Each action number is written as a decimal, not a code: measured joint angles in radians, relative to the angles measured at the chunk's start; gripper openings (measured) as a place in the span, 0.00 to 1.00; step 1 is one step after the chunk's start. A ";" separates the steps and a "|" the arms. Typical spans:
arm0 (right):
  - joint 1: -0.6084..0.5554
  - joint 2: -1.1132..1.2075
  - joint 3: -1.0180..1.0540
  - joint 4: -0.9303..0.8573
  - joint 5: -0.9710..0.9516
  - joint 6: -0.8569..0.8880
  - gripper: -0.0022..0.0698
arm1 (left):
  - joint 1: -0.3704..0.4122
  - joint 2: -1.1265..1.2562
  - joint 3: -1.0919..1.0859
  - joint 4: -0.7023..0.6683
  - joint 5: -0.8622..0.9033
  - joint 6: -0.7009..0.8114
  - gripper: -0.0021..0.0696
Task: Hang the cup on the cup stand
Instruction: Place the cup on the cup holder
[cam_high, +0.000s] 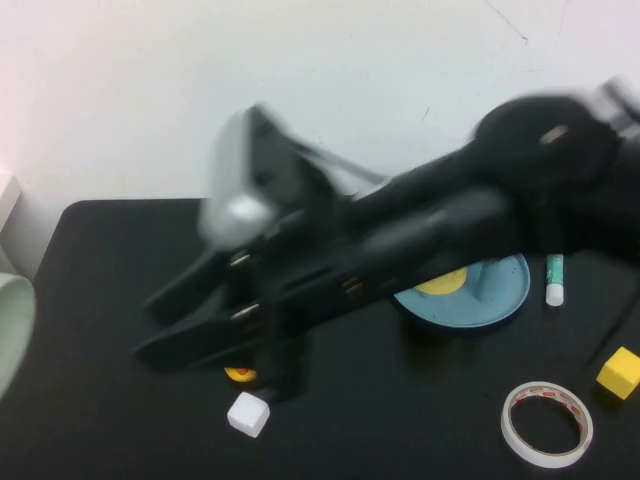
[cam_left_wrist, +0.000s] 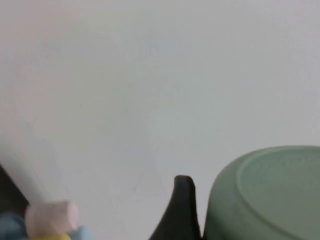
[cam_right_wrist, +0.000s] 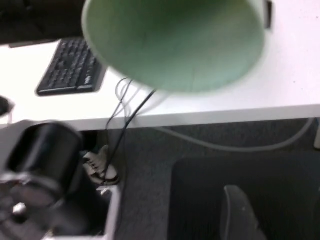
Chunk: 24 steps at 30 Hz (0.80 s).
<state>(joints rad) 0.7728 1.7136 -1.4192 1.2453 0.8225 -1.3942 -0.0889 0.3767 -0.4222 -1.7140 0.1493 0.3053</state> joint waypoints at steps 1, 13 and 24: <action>-0.025 -0.014 0.000 -0.014 0.033 0.017 0.46 | 0.000 0.000 -0.011 -0.001 -0.003 0.058 0.83; -0.186 -0.223 0.000 -0.669 0.398 0.449 0.07 | 0.000 0.150 -0.189 0.002 0.259 1.430 0.83; -0.187 -0.463 0.139 -1.261 0.407 0.858 0.04 | -0.003 0.536 -0.418 0.029 0.609 1.565 0.83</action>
<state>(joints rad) 0.5860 1.2507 -1.2800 -0.0155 1.2295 -0.5357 -0.0914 0.9124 -0.8402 -1.6853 0.7587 1.8706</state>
